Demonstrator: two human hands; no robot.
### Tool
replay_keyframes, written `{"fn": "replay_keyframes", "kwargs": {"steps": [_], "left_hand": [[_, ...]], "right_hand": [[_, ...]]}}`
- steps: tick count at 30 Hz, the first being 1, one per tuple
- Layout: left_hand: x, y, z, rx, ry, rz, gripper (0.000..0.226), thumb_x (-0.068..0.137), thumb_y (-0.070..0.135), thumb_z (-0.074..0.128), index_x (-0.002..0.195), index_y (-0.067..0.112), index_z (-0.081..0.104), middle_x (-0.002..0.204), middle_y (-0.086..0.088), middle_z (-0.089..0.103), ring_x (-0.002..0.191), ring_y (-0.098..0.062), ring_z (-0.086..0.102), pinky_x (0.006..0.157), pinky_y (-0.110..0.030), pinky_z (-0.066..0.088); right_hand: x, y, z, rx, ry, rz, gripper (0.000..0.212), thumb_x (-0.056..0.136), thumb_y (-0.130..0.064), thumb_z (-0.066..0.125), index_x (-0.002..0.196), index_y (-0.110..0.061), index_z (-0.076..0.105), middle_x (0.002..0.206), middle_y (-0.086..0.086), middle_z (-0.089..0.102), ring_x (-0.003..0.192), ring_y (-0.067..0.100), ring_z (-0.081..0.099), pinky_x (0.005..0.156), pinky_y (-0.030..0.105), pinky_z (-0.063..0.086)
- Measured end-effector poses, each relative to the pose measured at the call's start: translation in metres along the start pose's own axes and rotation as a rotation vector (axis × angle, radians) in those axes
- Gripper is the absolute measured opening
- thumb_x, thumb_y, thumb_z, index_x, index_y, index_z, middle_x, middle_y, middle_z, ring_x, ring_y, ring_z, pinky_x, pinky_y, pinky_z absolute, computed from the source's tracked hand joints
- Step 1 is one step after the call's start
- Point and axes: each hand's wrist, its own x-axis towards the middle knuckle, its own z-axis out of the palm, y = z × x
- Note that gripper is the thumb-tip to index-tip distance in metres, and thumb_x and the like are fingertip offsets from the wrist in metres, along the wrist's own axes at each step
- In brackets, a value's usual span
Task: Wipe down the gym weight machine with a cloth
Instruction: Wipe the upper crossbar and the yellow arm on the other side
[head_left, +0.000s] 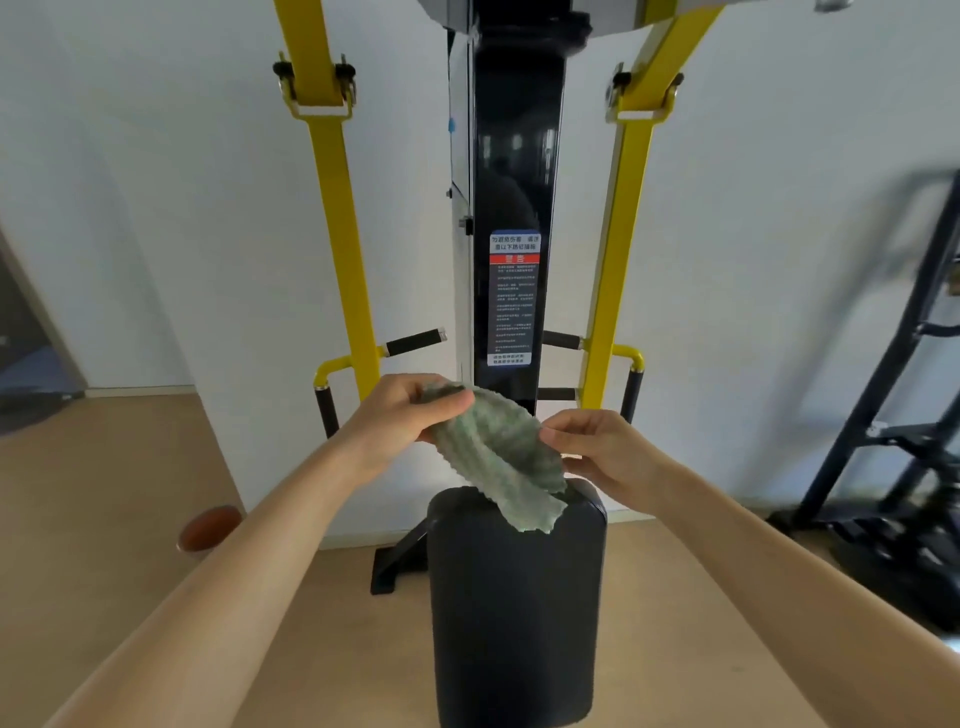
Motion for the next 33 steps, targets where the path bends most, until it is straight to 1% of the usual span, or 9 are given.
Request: {"fn": "replay_keyframes", "kwargs": {"steps": [4, 9, 12, 14, 16, 19, 23, 28, 33], "left_hand": [[0.009, 0.006, -0.011, 0.059, 0.098, 0.037, 0.012, 0.092, 0.02, 0.071, 0.096, 0.012, 0.079, 0.085, -0.007, 0.074, 0.078, -0.014, 0.067, 0.072, -0.026, 0.056], [0.039, 0.019, -0.016, 0.086, 0.265, 0.082, 0.009, 0.092, 0.02, 0.073, 0.093, 0.015, 0.079, 0.084, 0.003, 0.077, 0.077, -0.004, 0.069, 0.067, -0.017, 0.052], [0.065, 0.028, -0.013, 0.119, 0.408, 0.123, 0.007, 0.091, 0.024, 0.074, 0.091, 0.019, 0.08, 0.077, 0.013, 0.076, 0.068, 0.007, 0.065, 0.067, -0.015, 0.048], [0.084, 0.035, -0.011, 0.109, 0.497, 0.139, 0.011, 0.091, 0.027, 0.075, 0.088, 0.018, 0.08, 0.062, 0.015, 0.068, 0.055, 0.001, 0.057, 0.062, -0.021, 0.045], [0.103, 0.043, -0.008, 0.053, 0.57, 0.152, 0.015, 0.091, 0.027, 0.075, 0.085, 0.014, 0.079, 0.056, 0.008, 0.062, 0.053, -0.009, 0.055, 0.058, -0.028, 0.047], [0.13, 0.061, 0.0, -0.069, 0.674, 0.198, 0.012, 0.093, 0.023, 0.073, 0.087, 0.013, 0.077, 0.072, -0.002, 0.075, 0.064, -0.016, 0.071, 0.066, -0.027, 0.06], [0.169, 0.075, 0.001, -0.121, 0.806, 0.305, 0.009, 0.094, 0.021, 0.07, 0.087, 0.025, 0.074, 0.083, 0.001, 0.077, 0.079, -0.016, 0.075, 0.079, -0.037, 0.064], [0.197, 0.083, 0.01, 0.007, 0.813, 0.485, 0.033, 0.095, 0.025, 0.07, 0.125, 0.022, 0.058, 0.119, 0.003, 0.07, 0.103, -0.008, 0.07, 0.09, -0.029, 0.06], [0.21, 0.072, 0.022, 0.1, 0.859, 0.641, 0.039, 0.087, 0.023, 0.079, 0.121, 0.018, 0.059, 0.117, 0.005, 0.071, 0.107, -0.006, 0.069, 0.091, -0.027, 0.059]], "right_hand": [[0.015, -0.015, -0.02, -0.31, 0.142, -0.057, 0.012, 0.089, -0.004, 0.072, 0.086, -0.014, 0.078, 0.081, 0.007, 0.07, 0.073, 0.019, 0.055, 0.065, 0.03, 0.044], [0.038, -0.052, -0.039, -0.636, 0.352, -0.204, 0.01, 0.086, -0.014, 0.078, 0.084, -0.023, 0.079, 0.064, -0.003, 0.061, 0.056, 0.007, 0.047, 0.059, 0.023, 0.04], [0.057, -0.075, -0.045, -0.627, 0.529, -0.273, 0.006, 0.086, -0.018, 0.076, 0.087, -0.022, 0.081, 0.057, -0.01, 0.063, 0.048, 0.004, 0.049, 0.056, 0.024, 0.042], [0.067, -0.09, -0.044, -0.506, 0.576, -0.282, 0.009, 0.087, -0.012, 0.073, 0.087, -0.017, 0.079, 0.059, -0.001, 0.068, 0.048, 0.009, 0.057, 0.052, 0.025, 0.048], [0.079, -0.104, -0.04, -0.374, 0.593, -0.304, 0.012, 0.088, -0.006, 0.07, 0.086, -0.015, 0.078, 0.068, 0.004, 0.074, 0.058, 0.018, 0.069, 0.055, 0.028, 0.059], [0.102, -0.117, -0.04, -0.324, 0.661, -0.423, 0.013, 0.089, -0.01, 0.071, 0.09, -0.02, 0.079, 0.083, 0.0, 0.077, 0.075, 0.019, 0.073, 0.07, 0.032, 0.063], [0.13, -0.134, -0.041, -0.434, 0.656, -0.595, 0.041, 0.092, -0.007, 0.067, 0.13, -0.021, 0.066, 0.126, -0.011, 0.067, 0.094, 0.002, 0.064, 0.074, 0.007, 0.05], [0.161, -0.139, -0.029, -0.374, 0.526, -0.713, 0.071, 0.094, -0.005, 0.065, 0.153, -0.028, 0.034, 0.122, -0.043, 0.044, 0.122, 0.006, 0.053, 0.092, 0.026, 0.054], [0.181, -0.128, -0.029, -0.188, 0.543, -0.847, 0.047, 0.095, -0.003, 0.062, 0.132, -0.025, 0.042, 0.134, -0.001, 0.063, 0.126, 0.012, 0.059, 0.098, 0.042, 0.056]]}}
